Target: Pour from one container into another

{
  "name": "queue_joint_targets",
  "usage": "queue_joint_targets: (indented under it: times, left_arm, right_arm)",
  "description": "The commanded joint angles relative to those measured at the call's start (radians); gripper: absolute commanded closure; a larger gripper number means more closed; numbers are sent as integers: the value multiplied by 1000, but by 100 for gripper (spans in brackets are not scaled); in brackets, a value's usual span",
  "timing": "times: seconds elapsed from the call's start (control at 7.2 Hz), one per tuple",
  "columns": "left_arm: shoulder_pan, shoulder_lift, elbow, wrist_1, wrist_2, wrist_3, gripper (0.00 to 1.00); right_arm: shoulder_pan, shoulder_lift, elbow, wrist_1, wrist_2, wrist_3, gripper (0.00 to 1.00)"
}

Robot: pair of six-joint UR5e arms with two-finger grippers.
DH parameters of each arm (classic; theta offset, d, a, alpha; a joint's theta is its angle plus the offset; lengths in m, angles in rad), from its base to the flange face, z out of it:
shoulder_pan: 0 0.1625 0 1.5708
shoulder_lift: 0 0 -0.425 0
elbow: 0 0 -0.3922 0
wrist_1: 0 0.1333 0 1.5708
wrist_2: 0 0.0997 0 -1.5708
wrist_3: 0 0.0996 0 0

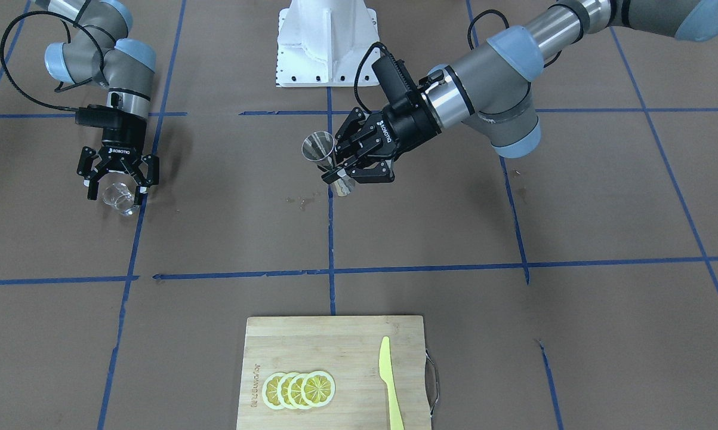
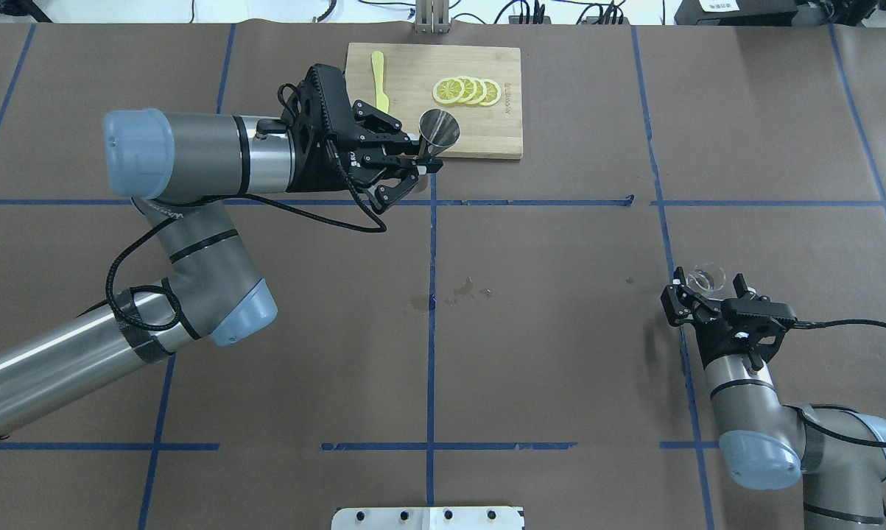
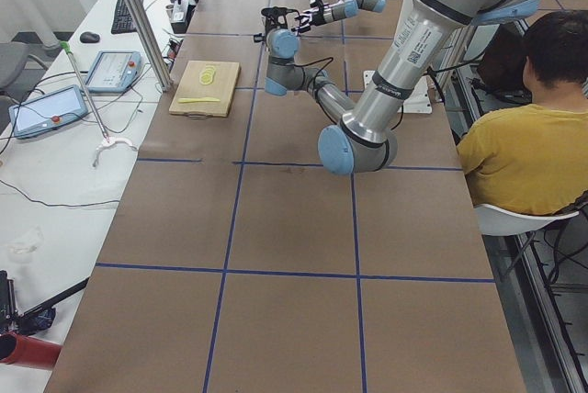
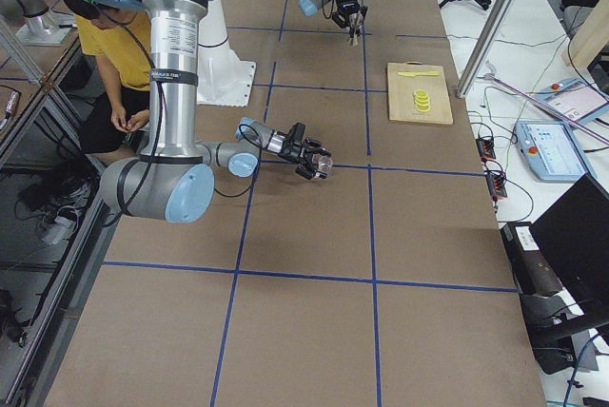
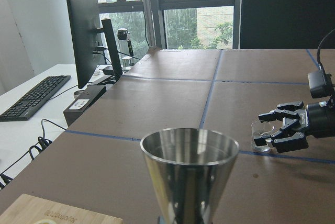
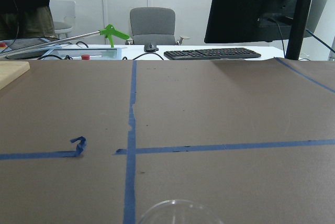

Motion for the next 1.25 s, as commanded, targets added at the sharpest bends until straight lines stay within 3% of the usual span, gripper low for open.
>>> queue_joint_targets:
  times: [0.0, 0.28, 0.56, 0.83, 1.11]
  left_arm:
    - [0, 1, 0, 0, 0, 2, 100]
    - [0, 1, 0, 0, 0, 3, 100]
    - [0, 13, 0, -12, 0, 3, 100]
    - [0, 15, -2, -14, 0, 3, 100]
    - [0, 15, -2, -14, 0, 3, 100]
  right_arm:
    - [-2, 1, -8, 0, 0, 2, 0]
    - [0, 37, -45, 0, -11, 1, 3]
    - [0, 42, -51, 0, -20, 2, 19]
    - [1, 42, -48, 0, -20, 4, 69]
    - [1, 42, -48, 0, -29, 18, 100]
